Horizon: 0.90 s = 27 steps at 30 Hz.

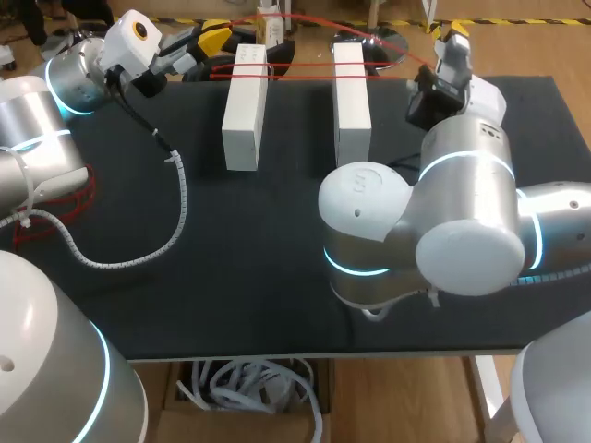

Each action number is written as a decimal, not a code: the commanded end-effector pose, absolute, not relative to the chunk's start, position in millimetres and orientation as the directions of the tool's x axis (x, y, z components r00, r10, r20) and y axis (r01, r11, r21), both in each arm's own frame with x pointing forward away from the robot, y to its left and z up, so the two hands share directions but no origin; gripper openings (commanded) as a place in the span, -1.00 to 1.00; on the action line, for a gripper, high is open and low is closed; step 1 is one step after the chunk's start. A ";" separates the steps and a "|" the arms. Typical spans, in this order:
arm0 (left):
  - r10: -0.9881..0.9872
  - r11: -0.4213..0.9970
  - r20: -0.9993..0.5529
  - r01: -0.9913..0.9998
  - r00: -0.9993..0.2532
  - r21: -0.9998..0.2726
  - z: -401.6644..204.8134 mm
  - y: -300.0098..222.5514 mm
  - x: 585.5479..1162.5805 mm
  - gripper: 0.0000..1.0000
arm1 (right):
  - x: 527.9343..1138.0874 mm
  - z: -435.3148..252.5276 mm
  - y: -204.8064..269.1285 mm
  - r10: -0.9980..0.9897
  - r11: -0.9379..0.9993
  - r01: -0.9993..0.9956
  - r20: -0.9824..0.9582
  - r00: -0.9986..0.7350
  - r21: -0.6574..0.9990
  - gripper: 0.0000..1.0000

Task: Grab the tape and strap the tape.

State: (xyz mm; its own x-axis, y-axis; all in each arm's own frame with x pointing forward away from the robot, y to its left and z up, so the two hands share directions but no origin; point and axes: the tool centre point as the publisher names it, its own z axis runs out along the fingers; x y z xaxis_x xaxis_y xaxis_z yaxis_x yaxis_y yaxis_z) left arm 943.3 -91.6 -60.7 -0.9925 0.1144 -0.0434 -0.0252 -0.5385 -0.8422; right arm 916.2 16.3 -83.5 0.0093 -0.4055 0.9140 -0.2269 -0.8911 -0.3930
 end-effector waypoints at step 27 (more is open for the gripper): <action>0.112 -0.539 -0.044 -0.024 -0.993 -0.842 -61.1 -91.9 942.6 -1.00 | 920.0 -73.1 21.8 -0.394 -0.901 -0.199 0.919 0.004 -0.385 -0.18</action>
